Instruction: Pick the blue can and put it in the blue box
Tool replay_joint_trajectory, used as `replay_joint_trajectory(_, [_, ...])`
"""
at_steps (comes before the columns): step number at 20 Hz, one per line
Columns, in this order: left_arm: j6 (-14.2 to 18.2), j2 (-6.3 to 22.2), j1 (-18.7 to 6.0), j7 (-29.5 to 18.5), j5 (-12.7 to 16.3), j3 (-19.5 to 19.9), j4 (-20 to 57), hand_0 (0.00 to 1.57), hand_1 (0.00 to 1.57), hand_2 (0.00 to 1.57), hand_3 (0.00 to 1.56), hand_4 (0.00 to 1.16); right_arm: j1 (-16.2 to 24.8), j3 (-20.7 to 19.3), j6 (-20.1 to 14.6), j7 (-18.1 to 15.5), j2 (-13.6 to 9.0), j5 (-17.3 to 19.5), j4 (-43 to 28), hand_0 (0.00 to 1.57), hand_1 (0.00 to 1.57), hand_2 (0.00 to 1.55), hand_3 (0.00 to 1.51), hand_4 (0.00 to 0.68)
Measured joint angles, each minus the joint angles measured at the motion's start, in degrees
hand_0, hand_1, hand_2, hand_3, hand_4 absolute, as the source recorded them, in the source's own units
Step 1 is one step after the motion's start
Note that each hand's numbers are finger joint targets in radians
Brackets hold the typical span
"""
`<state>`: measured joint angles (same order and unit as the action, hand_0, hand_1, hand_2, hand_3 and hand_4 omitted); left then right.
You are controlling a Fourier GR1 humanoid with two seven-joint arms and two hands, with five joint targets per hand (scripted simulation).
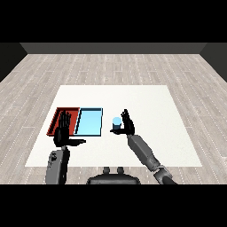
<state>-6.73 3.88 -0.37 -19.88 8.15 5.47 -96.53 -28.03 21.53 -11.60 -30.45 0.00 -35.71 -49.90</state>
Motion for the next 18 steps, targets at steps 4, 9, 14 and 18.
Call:
replay_joint_trajectory(4, [-0.29,0.18,-0.48,-1.02,0.17,0.61,1.47,0.00,0.00,0.00,0.00,0.00,-2.45,2.02,-0.52,-1.21,0.00,-3.30,3.10,0.00,0.00,0.00,0.00,0.000])
replay_joint_trajectory(9, [-0.31,0.06,-1.93,-1.02,0.72,0.94,2.98,0.00,0.00,0.00,0.00,0.00,-5.51,4.33,0.00,-2.75,0.00,-6.74,8.05,0.00,0.00,0.00,0.00,0.000])
replay_joint_trajectory(14, [0.30,-0.31,-1.28,-0.53,-0.07,0.20,1.63,0.00,0.00,0.00,0.00,0.00,-8.80,4.33,1.60,-2.76,0.00,-8.96,12.32,0.00,0.00,0.00,0.00,0.000])
replay_joint_trajectory(18, [0.01,0.13,-2.56,-0.63,0.48,0.98,3.27,0.00,0.00,0.00,0.00,0.00,-9.92,6.45,-0.46,-2.79,-0.01,-10.94,13.40,1.09,1.09,1.30,1.25,0.414])
